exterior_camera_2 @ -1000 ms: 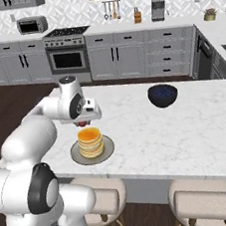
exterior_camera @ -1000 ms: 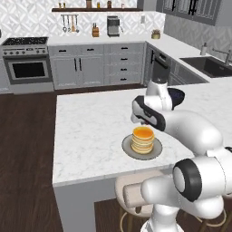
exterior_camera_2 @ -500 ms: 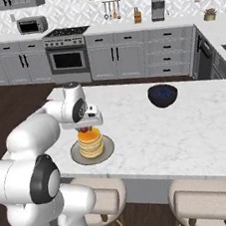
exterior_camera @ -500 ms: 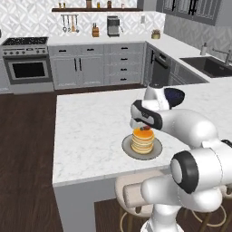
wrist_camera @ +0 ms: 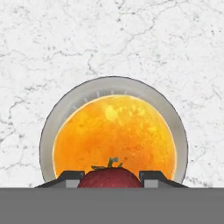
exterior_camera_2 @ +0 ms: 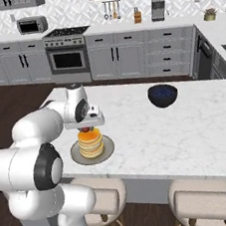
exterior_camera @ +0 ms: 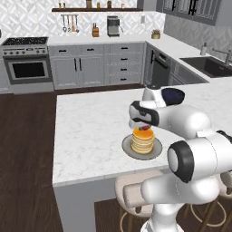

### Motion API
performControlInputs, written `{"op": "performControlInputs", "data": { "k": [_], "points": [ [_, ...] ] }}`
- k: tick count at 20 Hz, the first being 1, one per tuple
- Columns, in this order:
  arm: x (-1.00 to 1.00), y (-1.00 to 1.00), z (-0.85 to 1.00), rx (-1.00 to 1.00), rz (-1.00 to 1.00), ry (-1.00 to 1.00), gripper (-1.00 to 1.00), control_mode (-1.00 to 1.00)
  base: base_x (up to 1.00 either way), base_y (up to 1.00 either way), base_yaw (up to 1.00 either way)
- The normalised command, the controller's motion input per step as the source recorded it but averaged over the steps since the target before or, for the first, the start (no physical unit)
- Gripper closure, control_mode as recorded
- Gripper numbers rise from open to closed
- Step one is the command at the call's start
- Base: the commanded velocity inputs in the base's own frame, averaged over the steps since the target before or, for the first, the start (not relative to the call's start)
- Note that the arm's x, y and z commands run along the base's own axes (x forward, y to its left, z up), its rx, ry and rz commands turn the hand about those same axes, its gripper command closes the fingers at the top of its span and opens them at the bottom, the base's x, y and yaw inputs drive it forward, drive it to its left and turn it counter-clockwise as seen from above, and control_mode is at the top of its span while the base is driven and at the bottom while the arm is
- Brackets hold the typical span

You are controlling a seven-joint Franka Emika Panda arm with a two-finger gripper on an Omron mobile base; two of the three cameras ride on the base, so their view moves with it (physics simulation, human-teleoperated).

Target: Take the strawberry from the fridge and place it on top of the pancake, located on the dining counter.

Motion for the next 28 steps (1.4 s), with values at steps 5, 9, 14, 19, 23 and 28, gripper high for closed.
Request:
{"op": "performControlInputs", "data": {
  "k": [5, 9, 14, 19, 23, 28],
  "points": [
    [0.01, 0.00, -0.13, 0.00, 0.00, 0.00, 1.00, -1.00, 0.00, 0.00, 0.00],
    [0.12, 0.00, -0.16, 0.00, 0.00, 0.00, 1.00, -1.00, 0.00, 0.00, 0.00],
    [0.01, 0.00, -0.16, 0.00, 0.00, 0.00, 1.00, -1.00, 0.00, 0.00, 0.00],
    [0.01, 0.00, -0.13, 0.00, 0.00, 0.00, 1.00, -1.00, 0.00, 0.00, 0.00],
    [0.04, 0.00, -0.11, 0.00, 0.00, 0.00, 1.00, -1.00, 0.00, 0.00, 0.00],
    [0.01, 0.00, -0.19, 0.00, 0.00, 0.01, -1.00, -1.00, 0.00, 0.00, 0.00]
  ]
}}
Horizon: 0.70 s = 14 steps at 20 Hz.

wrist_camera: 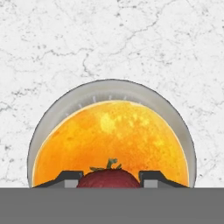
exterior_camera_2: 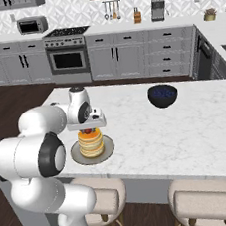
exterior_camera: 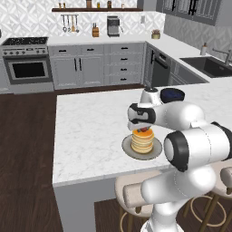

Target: Take the strawberry from the fridge and place it on top of the pancake, located on the dining counter.

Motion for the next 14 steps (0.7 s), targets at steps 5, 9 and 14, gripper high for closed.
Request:
{"op": "performControlInputs", "data": {
  "k": [5, 9, 14],
  "points": [
    [0.00, 0.00, -0.21, 0.00, 0.00, 0.05, -1.00, -1.00, 0.00, 0.00, 0.00],
    [0.00, 0.00, -0.18, 0.00, 0.00, 0.05, -1.00, -1.00, 0.00, 0.00, 0.00],
    [0.00, 0.00, -0.10, 0.00, 0.00, 0.02, -1.00, -1.00, 0.00, 0.00, 0.00]
  ]
}}
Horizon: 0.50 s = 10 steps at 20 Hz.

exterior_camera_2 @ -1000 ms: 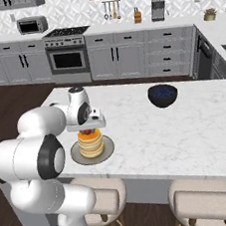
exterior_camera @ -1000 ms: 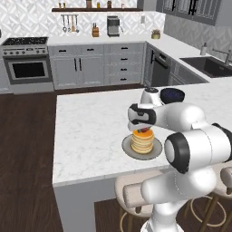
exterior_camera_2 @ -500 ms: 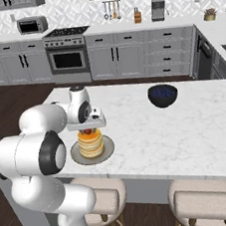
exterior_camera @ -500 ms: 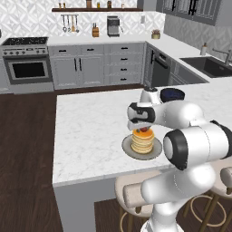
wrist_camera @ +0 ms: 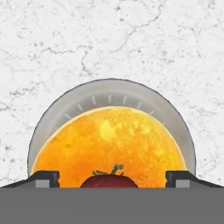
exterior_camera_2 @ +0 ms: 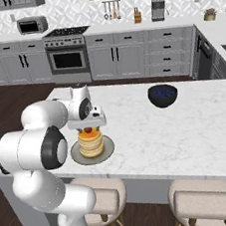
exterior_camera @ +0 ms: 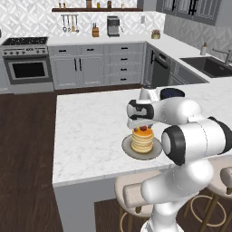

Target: Take the strawberry from the fridge and place it on top of the pancake, located on the dining counter.

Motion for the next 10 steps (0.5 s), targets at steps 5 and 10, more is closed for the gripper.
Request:
{"op": "performControlInputs", "data": {
  "k": [5, 10],
  "points": [
    [-0.07, 0.00, -0.02, 0.00, 0.00, 0.00, -1.00, -1.00, 0.00, 0.00, 0.00],
    [-0.22, 0.00, 0.00, 0.00, 0.00, 0.00, -1.00, -1.00, 0.00, 0.00, 0.00]
  ]
}}
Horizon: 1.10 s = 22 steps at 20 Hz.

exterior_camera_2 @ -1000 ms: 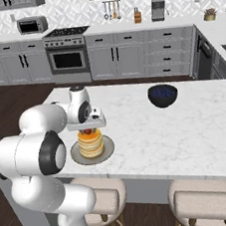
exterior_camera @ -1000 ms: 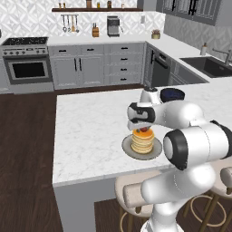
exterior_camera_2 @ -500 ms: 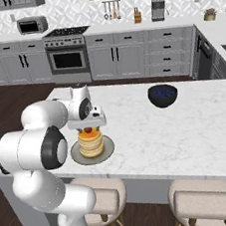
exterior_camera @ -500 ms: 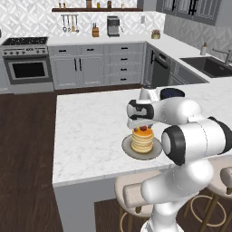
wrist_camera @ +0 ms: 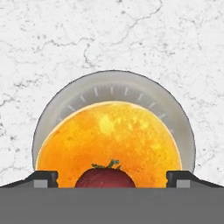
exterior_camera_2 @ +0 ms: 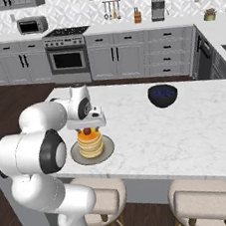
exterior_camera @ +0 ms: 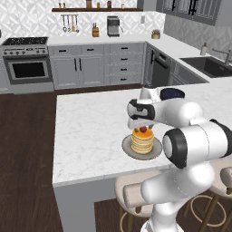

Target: Take the strawberry from the fridge and place it on top of the pancake, located on the dining counter.

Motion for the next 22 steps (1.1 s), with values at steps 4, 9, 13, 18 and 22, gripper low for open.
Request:
{"op": "performControlInputs", "data": {
  "k": [4, 9, 13, 18, 22],
  "points": [
    [-0.15, 0.00, 0.00, 0.00, 0.00, -0.05, -1.00, -1.00, 0.00, 0.00, 0.00],
    [-0.09, 0.00, 0.28, 0.00, 0.00, -0.15, -1.00, -1.00, 0.00, 0.00, 0.00],
    [-0.59, 0.00, 0.50, 0.00, 0.00, -0.26, -1.00, -1.00, 0.00, 0.00, 0.00],
    [-0.84, 0.00, 0.67, 0.00, 0.00, -0.31, -1.00, -1.00, 0.00, 0.00, 0.00],
    [-1.00, 0.00, 0.85, 0.00, 0.00, -0.29, -1.00, -1.00, 0.00, 0.00, 0.00]
  ]
}}
